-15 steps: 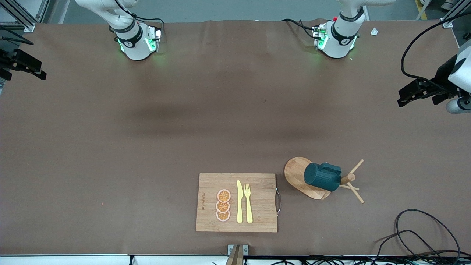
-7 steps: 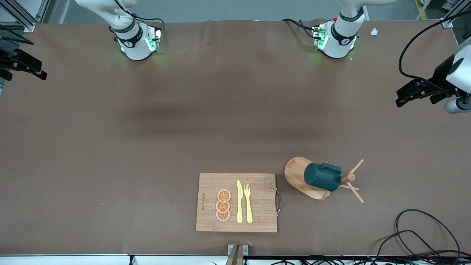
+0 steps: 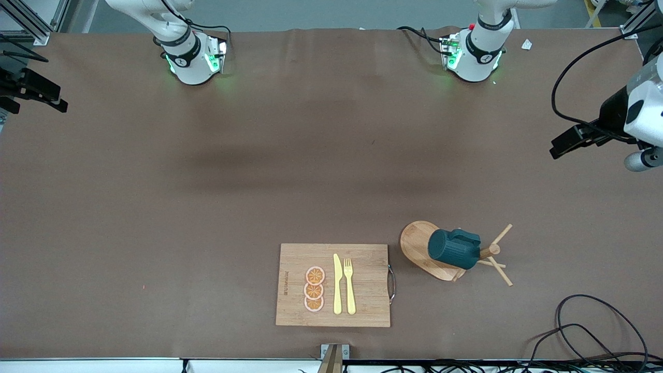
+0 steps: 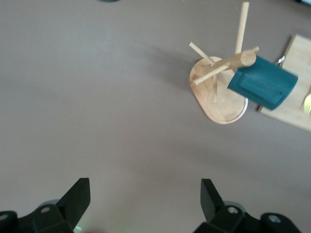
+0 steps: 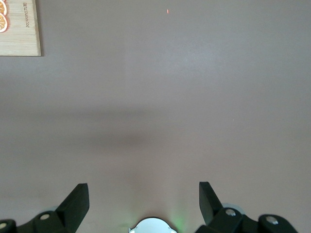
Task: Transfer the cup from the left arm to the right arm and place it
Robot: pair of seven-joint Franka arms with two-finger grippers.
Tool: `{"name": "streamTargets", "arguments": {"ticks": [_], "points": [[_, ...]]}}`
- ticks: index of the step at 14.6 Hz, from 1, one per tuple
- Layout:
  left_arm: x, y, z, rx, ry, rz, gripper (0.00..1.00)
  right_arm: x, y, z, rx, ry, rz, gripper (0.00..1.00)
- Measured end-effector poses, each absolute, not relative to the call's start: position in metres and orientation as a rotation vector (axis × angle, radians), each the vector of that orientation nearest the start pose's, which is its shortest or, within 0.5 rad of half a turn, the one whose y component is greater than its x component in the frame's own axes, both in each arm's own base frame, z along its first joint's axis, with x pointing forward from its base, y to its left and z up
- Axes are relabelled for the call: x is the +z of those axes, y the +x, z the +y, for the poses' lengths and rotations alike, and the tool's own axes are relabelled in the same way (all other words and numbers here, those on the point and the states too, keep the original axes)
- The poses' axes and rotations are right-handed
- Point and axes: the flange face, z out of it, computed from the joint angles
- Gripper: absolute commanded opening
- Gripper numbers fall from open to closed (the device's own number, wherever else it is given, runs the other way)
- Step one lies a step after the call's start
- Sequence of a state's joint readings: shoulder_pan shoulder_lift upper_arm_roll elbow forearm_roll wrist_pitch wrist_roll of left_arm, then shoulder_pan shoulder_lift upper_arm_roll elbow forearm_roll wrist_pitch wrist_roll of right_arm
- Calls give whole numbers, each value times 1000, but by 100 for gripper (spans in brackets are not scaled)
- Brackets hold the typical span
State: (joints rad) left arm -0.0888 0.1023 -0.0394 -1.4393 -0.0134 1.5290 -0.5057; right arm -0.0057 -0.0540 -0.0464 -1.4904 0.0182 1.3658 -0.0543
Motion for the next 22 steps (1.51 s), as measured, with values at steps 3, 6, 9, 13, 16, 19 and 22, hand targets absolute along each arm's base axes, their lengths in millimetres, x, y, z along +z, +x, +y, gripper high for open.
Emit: {"name": "streamTargets", "arguments": {"ticks": [3, 6, 9, 13, 16, 19, 22], "points": [[614, 589, -87, 17, -3078, -882, 100, 671, 515, -29, 120, -3114, 4, 100], [591, 604, -101, 53, -2985, -1230, 100, 643, 531, -31, 198, -3110, 8, 100], [560, 625, -121, 82, -2927, -1467, 100, 602, 558, -36, 268, -3106, 22, 100], [519, 653, -128, 125, -2861, -1727, 100, 577, 574, -42, 303, -3107, 29, 100], [485, 671, -133, 155, -2817, -1860, 100, 573, 577, -42, 305, -3109, 27, 100], [462, 682, -146, 127, -2795, -1929, 100, 574, 577, -45, 297, -3110, 33, 100], [445, 689, -156, 107, -2787, -1969, 100, 573, 577, -46, 299, -3109, 36, 100]]}}
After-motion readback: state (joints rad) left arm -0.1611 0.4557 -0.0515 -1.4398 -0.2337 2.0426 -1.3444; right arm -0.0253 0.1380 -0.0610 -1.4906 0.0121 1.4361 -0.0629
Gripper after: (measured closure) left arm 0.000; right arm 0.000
